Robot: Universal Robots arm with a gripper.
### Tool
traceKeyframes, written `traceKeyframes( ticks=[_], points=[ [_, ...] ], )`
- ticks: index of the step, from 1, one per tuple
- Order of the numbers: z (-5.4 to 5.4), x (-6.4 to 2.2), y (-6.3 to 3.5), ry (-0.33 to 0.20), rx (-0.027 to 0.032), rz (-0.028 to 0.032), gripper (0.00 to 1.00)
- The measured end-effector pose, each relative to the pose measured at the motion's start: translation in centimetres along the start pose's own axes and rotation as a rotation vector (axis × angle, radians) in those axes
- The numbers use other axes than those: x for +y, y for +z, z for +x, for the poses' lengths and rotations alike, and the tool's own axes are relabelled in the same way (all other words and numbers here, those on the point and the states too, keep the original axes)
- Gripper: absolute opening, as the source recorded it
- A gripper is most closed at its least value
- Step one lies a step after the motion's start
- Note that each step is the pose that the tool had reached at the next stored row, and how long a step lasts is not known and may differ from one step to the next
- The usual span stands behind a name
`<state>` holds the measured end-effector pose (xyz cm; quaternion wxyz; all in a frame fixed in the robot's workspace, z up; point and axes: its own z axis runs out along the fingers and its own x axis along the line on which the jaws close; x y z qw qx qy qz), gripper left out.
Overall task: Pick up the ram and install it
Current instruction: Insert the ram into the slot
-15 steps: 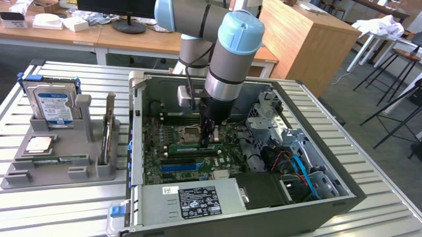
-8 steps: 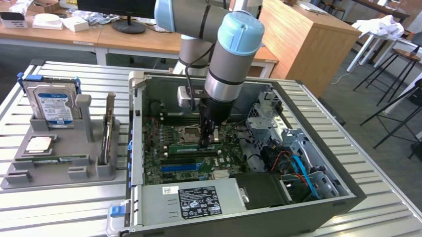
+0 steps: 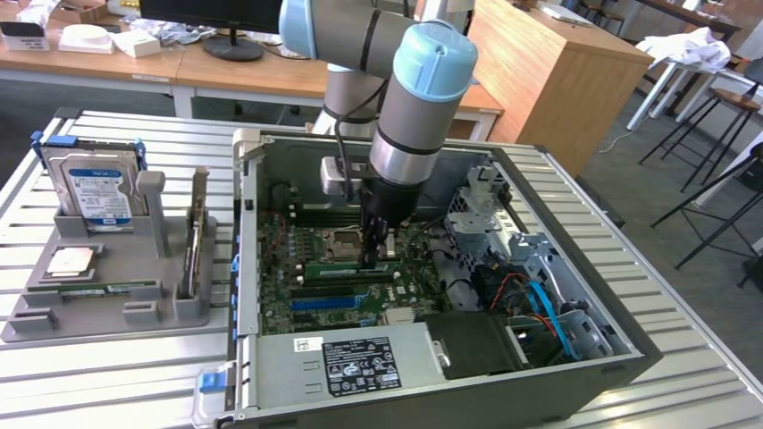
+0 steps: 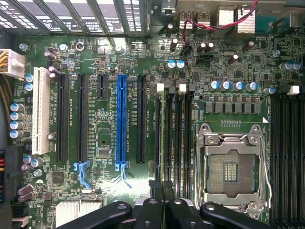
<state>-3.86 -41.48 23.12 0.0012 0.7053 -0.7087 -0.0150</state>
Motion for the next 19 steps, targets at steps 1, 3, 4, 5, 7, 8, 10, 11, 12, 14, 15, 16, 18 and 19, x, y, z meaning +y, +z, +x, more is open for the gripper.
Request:
traceKeyframes(
  ticks=[1, 3, 4, 5, 7, 8, 10, 11, 12, 14, 15, 16, 18, 19],
  points=[
    [0.0, 0.0, 0.05, 0.0, -0.0001, 0.0, 0.11],
    [0.01, 0.0, 0.09, 0.0, 0.0003, -0.0001, 0.11],
    [0.01, 0.0, 0.09, 0.0, 0.0003, -0.0001, 0.11],
    [0.01, 0.0, 0.1, 0.0, 0.0003, -0.0001, 0.11],
    [0.0, 0.0, 0.1, 0.0, 0.0002, -0.0001, 0.11],
    [0.0, 0.0, 0.1, 0.0, 0.0001, -0.0001, 0.11],
    [0.0, -0.04, 0.11, 0.0, 0.0, -0.0001, 0.11],
    [0.01, -0.07, 0.11, 0.0, 0.0001, -0.0001, 0.11],
    [0.0, -0.1, 0.11, 0.0, 0.0001, 0.0, 0.11],
    [0.0, -0.11, 0.1, 0.0, 0.0001, 0.0, 0.11],
    [0.0, -0.11, 0.1, 0.0, 0.0001, 0.0, 0.11],
    [0.0, -0.11, 0.1, 0.0, 0.0001, 0.0, 0.11],
    [0.0, -0.12, 0.12, 0.0, 0.0002, -0.0001, 0.11],
    [0.0, -0.12, 0.15, 0.0, 0.0001, 0.0, 0.11]
  ],
)
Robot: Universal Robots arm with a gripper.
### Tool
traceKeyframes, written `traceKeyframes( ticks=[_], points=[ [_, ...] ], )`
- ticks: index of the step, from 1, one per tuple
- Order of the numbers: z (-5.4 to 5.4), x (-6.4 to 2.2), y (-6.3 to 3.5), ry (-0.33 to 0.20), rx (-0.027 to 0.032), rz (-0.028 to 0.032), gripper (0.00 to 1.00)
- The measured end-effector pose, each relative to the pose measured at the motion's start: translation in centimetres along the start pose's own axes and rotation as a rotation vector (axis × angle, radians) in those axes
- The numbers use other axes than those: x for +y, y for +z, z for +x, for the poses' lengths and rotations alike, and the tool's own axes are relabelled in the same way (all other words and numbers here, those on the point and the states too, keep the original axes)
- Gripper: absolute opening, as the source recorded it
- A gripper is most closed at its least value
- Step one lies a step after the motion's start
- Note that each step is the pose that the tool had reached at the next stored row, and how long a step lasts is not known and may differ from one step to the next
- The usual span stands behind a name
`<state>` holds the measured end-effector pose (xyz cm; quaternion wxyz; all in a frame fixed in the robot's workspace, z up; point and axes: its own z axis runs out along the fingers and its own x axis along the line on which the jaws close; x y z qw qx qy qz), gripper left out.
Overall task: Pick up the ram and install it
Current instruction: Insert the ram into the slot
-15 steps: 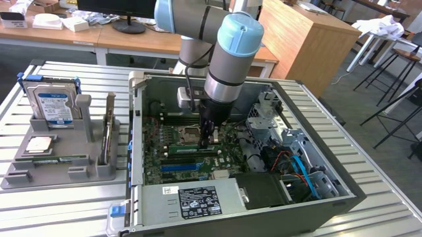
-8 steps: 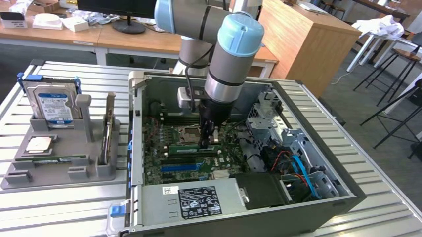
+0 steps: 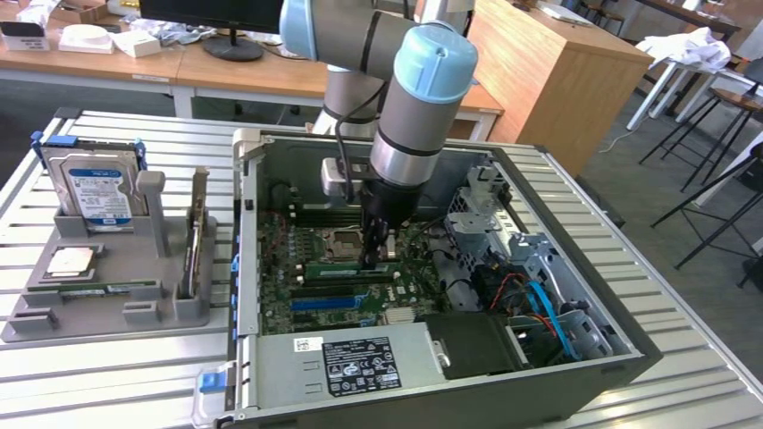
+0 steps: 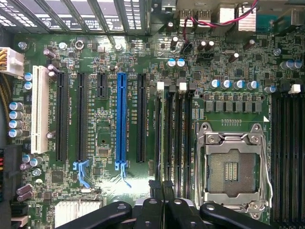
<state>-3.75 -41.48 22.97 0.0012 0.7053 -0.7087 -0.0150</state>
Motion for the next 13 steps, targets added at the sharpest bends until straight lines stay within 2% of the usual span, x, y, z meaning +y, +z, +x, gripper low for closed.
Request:
traceKeyframes(
  ticks=[13],
  points=[
    [0.0, 0.0, 0.01, 0.0, -0.0001, 0.0001, 0.11]
  ],
)
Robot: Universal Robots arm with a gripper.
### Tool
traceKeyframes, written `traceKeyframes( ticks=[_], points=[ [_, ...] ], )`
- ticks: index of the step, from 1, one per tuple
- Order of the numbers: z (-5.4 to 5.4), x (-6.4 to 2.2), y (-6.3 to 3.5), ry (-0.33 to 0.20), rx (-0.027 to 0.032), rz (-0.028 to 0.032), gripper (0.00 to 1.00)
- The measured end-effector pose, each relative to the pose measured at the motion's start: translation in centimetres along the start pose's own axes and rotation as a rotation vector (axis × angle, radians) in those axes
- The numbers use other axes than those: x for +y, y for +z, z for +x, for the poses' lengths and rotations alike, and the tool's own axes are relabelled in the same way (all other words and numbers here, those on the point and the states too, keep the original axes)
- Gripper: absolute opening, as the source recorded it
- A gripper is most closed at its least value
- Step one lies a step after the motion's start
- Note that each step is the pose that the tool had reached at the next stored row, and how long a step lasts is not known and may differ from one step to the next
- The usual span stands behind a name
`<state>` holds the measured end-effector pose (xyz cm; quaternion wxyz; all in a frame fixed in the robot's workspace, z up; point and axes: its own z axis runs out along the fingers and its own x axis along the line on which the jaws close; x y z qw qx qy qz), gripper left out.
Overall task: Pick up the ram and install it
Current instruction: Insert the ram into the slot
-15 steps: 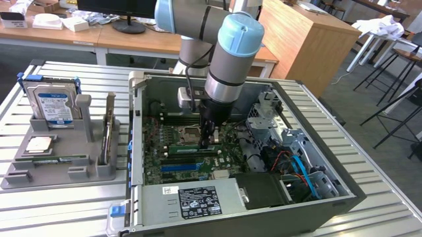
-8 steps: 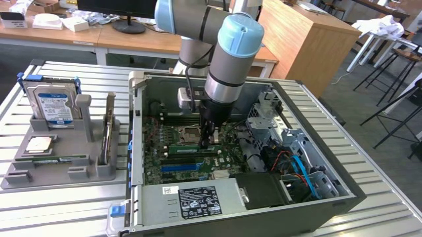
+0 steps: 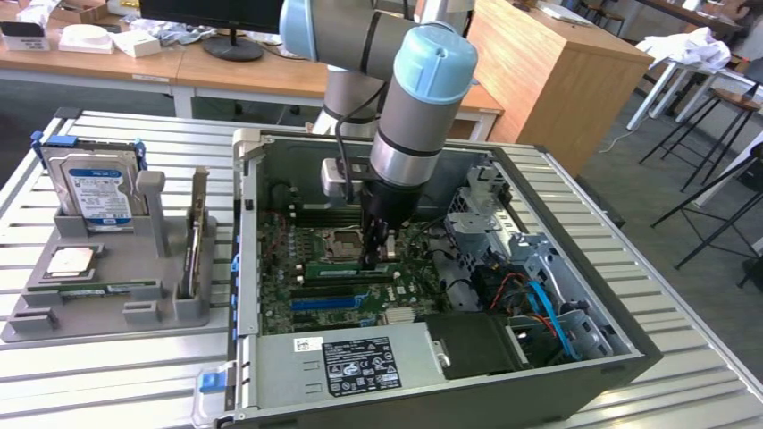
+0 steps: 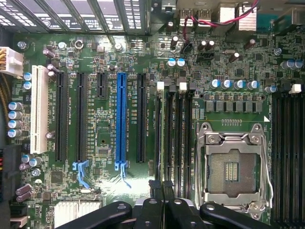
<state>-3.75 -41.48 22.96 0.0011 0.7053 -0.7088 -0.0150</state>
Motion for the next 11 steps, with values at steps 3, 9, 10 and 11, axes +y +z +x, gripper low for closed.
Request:
traceKeyframes(
  ticks=[3, 9, 10, 11],
  points=[
    [0.0, 0.0, -0.08, 0.0, -0.0001, 0.0, 0.11],
    [0.0, 0.0, -0.09, 0.0, 0.0, -0.0001, 0.11],
    [0.0, 0.0, -0.1, 0.0, 0.0, -0.0001, 0.11],
    [0.0, 0.0, -0.1, 0.0, 0.0, -0.0001, 0.11]
  ],
)
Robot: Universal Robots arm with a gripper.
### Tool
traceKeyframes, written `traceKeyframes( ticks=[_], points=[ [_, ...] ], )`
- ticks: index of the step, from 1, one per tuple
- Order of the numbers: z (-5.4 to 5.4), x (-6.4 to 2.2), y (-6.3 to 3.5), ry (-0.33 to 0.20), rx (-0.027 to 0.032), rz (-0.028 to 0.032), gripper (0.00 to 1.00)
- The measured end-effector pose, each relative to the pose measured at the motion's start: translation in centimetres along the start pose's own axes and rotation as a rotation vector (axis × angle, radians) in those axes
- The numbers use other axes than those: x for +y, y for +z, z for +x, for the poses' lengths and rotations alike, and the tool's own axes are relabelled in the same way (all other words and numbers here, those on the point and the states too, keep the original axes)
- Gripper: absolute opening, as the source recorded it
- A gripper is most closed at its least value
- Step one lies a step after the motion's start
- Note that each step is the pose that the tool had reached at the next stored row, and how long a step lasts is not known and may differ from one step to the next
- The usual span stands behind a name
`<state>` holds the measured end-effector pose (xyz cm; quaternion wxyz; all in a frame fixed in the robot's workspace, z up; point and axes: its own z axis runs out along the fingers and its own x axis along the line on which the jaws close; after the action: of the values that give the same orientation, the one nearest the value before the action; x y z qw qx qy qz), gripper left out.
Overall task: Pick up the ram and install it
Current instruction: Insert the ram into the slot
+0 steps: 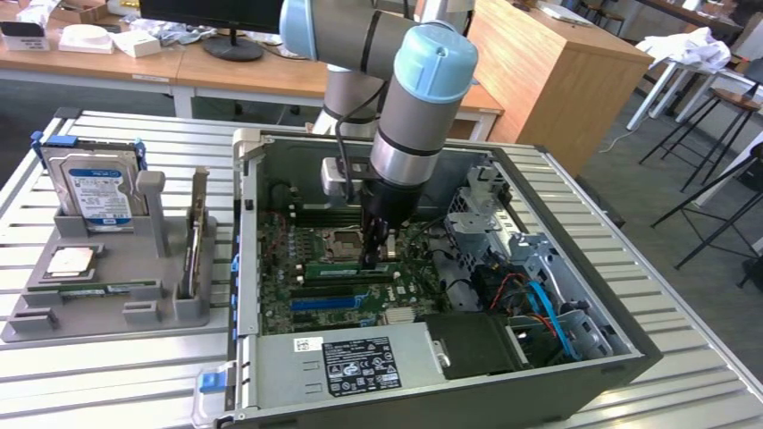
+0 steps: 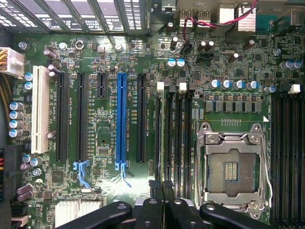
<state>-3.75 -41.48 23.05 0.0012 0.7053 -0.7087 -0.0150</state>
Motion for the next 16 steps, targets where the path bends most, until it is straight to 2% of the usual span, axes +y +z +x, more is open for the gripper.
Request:
traceKeyframes(
  ticks=[16],
  points=[
    [0.0, -0.06, 0.0, -0.015, -0.0001, -0.0003, 0.11]
  ],
)
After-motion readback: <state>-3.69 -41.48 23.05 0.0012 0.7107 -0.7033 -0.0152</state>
